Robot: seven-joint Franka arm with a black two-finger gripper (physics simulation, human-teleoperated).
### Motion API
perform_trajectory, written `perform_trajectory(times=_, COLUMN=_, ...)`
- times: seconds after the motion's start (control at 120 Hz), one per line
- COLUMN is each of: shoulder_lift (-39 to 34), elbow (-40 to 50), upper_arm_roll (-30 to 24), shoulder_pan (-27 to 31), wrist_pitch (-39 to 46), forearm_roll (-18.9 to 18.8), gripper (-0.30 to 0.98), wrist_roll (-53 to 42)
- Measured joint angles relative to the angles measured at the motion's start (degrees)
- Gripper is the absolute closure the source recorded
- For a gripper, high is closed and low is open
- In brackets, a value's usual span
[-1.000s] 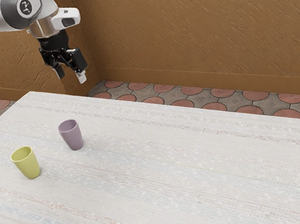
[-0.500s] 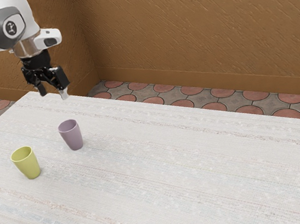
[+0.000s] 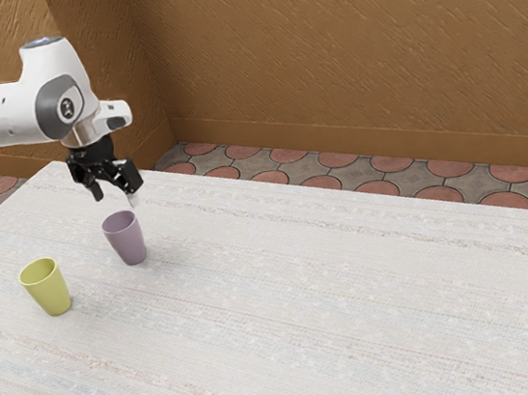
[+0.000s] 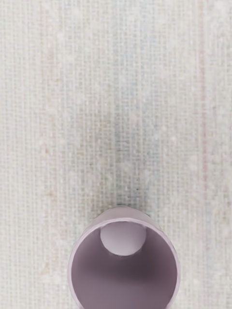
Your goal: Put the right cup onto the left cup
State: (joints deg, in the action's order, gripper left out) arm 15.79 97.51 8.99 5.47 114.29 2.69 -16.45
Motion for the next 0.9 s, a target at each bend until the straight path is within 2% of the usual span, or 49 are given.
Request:
perform_trajectory(times=0.417, shoulder_lift=10.8, elbow=-4.7, upper_arm_roll=0.1, shoulder_pan=2.8, wrist_pitch=5.4, forearm_roll=0.9, gripper=0.00, wrist_roll=-1.6)
perform_trajectory(times=0.833, shoulder_lift=17.2, elbow=-7.4, upper_arm_roll=0.1, shoulder_pan=2.8, wrist_pitch=8.5, forearm_roll=1.6, gripper=0.00, wrist_roll=-2.4)
perform_trajectory(times=0.9, shoulder_lift=17.3, elbow=-7.4, upper_arm_roll=0.1, shoulder_pan=2.8, wrist_pitch=8.7, forearm_roll=1.8, gripper=0.08, wrist_roll=-2.5)
